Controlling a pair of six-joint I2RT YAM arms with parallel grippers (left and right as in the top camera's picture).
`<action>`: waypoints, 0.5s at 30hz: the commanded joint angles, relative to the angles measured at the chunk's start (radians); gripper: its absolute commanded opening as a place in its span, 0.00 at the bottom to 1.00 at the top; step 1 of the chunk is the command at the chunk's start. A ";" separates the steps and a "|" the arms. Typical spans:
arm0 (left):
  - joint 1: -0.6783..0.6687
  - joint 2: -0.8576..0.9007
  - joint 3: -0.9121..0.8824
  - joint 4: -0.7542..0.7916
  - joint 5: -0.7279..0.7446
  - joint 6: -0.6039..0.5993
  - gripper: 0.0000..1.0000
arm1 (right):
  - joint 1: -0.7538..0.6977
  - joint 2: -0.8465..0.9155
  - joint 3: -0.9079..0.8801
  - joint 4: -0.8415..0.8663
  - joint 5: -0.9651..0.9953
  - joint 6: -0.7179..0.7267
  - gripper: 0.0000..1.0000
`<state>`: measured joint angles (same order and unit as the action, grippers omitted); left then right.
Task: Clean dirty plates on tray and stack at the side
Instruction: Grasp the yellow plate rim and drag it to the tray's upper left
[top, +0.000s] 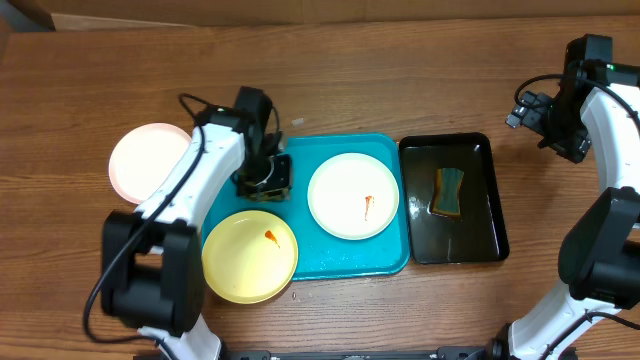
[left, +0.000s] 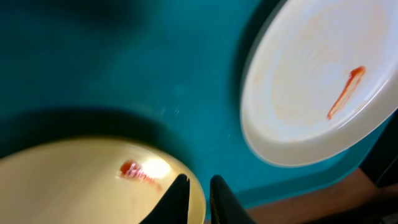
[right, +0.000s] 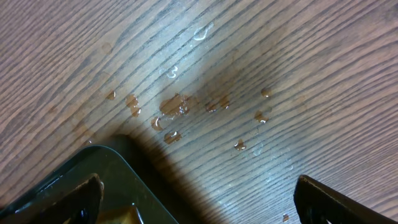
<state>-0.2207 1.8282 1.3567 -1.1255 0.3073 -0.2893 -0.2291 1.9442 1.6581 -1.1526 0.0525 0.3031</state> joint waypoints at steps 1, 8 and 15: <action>0.018 -0.125 0.021 -0.083 -0.172 -0.116 0.05 | -0.003 -0.003 0.016 0.003 0.006 0.005 1.00; 0.015 -0.283 -0.011 -0.266 -0.279 -0.344 0.05 | -0.003 -0.003 0.016 0.003 0.006 0.005 1.00; 0.032 -0.390 -0.183 -0.274 -0.393 -0.503 0.05 | -0.003 -0.003 0.016 0.003 0.006 0.005 1.00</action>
<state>-0.2012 1.4822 1.2686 -1.4261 -0.0170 -0.6800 -0.2291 1.9442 1.6581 -1.1522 0.0521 0.3031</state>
